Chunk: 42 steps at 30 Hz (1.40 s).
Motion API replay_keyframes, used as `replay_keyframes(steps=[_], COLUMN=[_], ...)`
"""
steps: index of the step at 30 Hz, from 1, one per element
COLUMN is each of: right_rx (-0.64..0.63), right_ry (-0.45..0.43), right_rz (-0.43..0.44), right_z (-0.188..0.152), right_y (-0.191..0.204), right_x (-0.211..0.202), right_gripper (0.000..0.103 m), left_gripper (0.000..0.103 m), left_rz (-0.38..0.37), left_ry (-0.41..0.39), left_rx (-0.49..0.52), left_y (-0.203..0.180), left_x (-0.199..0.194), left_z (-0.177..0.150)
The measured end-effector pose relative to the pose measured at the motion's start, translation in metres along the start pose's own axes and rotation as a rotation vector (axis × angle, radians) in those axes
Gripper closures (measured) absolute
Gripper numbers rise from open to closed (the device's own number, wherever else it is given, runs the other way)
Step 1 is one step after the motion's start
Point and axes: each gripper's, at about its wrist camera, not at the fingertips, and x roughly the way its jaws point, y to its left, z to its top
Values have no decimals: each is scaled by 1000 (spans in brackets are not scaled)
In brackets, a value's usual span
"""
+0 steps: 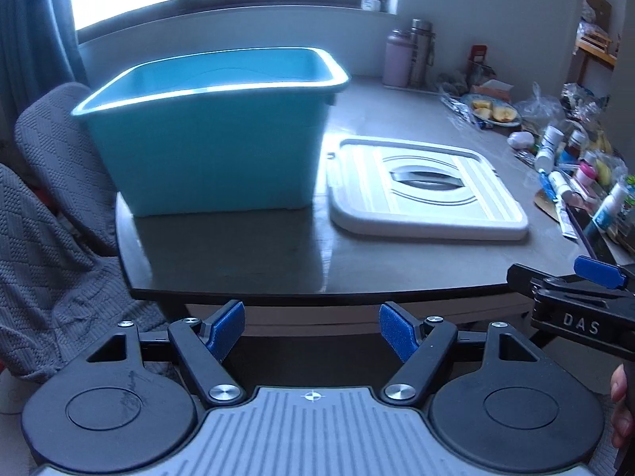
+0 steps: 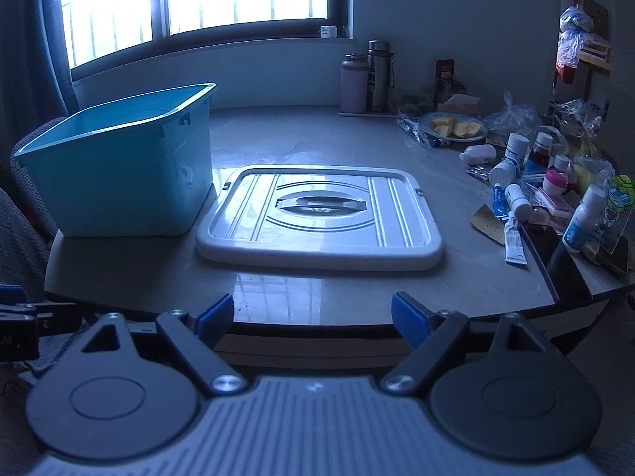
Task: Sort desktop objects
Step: 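Move both tools back toward the white bin lid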
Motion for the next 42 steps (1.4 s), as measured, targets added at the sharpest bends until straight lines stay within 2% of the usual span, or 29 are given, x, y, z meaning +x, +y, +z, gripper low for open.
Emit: replay_keyframes(steps=[11, 25, 27, 29, 34, 42], right_rx=[51, 80, 77, 78, 85, 74], right_ry=[21, 136, 140, 153, 196, 244], right_rz=[-34, -69, -71, -81, -89, -73], right_z=[7, 51, 57, 63, 72, 88], right_y=[-38, -78, -82, -86, -94, -102], right_x=[20, 99, 109, 121, 146, 184], right_gripper=[16, 13, 9, 8, 7, 6], left_gripper=[26, 26, 22, 11, 10, 10], left_rz=[-16, 2, 6, 11, 28, 58], left_ry=[49, 118, 115, 104, 119, 200], left_rx=[44, -14, -18, -17, -3, -29], left_y=[-37, -64, -65, -67, -70, -69], left_x=[34, 121, 131, 140, 165, 211], left_z=[29, 99, 109, 118, 134, 149])
